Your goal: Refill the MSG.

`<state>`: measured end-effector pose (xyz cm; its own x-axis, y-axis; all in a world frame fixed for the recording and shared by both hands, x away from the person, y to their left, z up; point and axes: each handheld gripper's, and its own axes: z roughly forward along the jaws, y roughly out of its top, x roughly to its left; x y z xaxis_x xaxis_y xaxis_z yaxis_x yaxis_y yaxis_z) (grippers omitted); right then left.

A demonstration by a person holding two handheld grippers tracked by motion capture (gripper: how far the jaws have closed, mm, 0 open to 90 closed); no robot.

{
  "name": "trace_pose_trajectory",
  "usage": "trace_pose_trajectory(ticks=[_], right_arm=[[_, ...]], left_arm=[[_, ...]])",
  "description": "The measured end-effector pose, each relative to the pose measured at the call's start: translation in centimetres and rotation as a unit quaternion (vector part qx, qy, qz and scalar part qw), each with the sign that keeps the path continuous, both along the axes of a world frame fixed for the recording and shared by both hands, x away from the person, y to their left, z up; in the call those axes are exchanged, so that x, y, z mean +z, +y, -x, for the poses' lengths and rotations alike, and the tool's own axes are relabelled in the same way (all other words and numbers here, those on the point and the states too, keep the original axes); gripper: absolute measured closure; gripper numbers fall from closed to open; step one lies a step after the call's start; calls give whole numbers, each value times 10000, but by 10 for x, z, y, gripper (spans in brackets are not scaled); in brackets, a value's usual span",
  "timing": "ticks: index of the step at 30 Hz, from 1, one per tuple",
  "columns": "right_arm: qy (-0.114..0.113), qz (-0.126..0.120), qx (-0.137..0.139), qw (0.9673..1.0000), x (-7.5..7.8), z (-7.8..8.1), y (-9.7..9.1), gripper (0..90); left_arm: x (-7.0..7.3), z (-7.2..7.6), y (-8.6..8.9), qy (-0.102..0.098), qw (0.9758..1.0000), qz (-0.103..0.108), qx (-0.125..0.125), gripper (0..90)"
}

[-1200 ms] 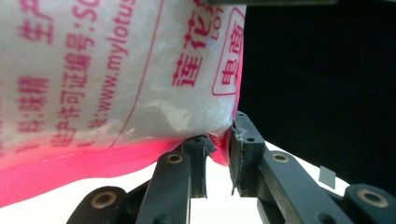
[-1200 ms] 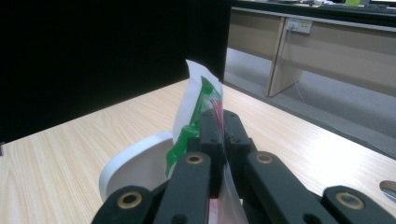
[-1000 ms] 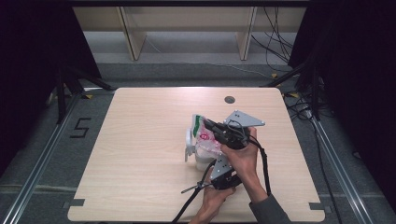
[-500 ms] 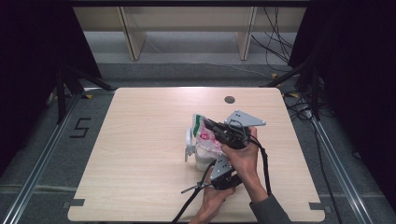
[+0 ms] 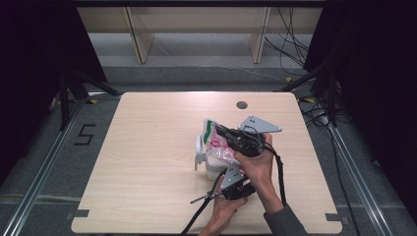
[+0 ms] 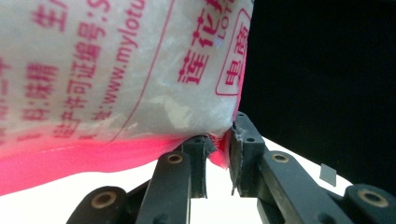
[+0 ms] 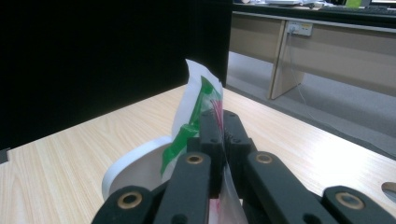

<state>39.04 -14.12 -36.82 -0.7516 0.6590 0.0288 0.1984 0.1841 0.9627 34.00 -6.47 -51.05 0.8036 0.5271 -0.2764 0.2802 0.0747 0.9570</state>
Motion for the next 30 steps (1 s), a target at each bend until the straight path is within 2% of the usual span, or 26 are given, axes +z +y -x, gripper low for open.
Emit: trace_pose_trajectory(ticks=[1,2,3,4,6,7,8,10,13,16,19,20,23,24,28,29,30], right_arm=[[30,14,-30,10000,0,0,1,898],[130,13,-94,9999,-1,2,2,898],[5,37,11,10000,-2,0,2,899],[-30,52,-13,10000,-3,0,3,898],[-44,52,12,10000,-2,-1,2,898],[23,36,13,10000,-1,0,2,898],[-94,106,-43,9999,-1,0,0,898],[37,57,-44,10000,-1,0,1,898],[72,82,-1,9999,-3,0,3,898],[-8,46,-7,10000,-2,0,3,898],[54,74,30,10000,-3,0,4,898],[126,70,-47,9999,-3,1,3,898],[-19,36,4,10000,-3,0,3,898],[45,49,-9,10000,-2,1,3,898],[59,102,18,9999,-5,0,5,898],[-10,128,31,9999,-4,0,5,898],[43,103,11,9999,-4,1,5,898]], left_arm=[[0,0,0,14,10000,23,-1,779],[1,1,0,39,10000,-63,42,779],[1,1,0,27,10000,-5,36,779],[0,0,0,-21,10000,49,-13,779],[0,0,0,-9,10000,33,-9,779],[0,0,0,-11,10000,39,-10,779],[0,0,0,-15,10000,18,-12,779],[0,0,0,-1,10000,10,-9,779],[0,0,0,-11,10000,31,-10,779],[1,0,0,7,10000,31,-4,779],[0,0,0,-15,10000,39,-27,778],[0,1,1,28,10000,-20,13,779],[1,2,1,15,10000,-26,31,779],[1,2,1,26,10000,-76,44,779],[1,2,1,28,9999,-84,73,779],[1,2,1,28,9999,-82,75,779],[2,2,1,34,9999,-89,73,779]])
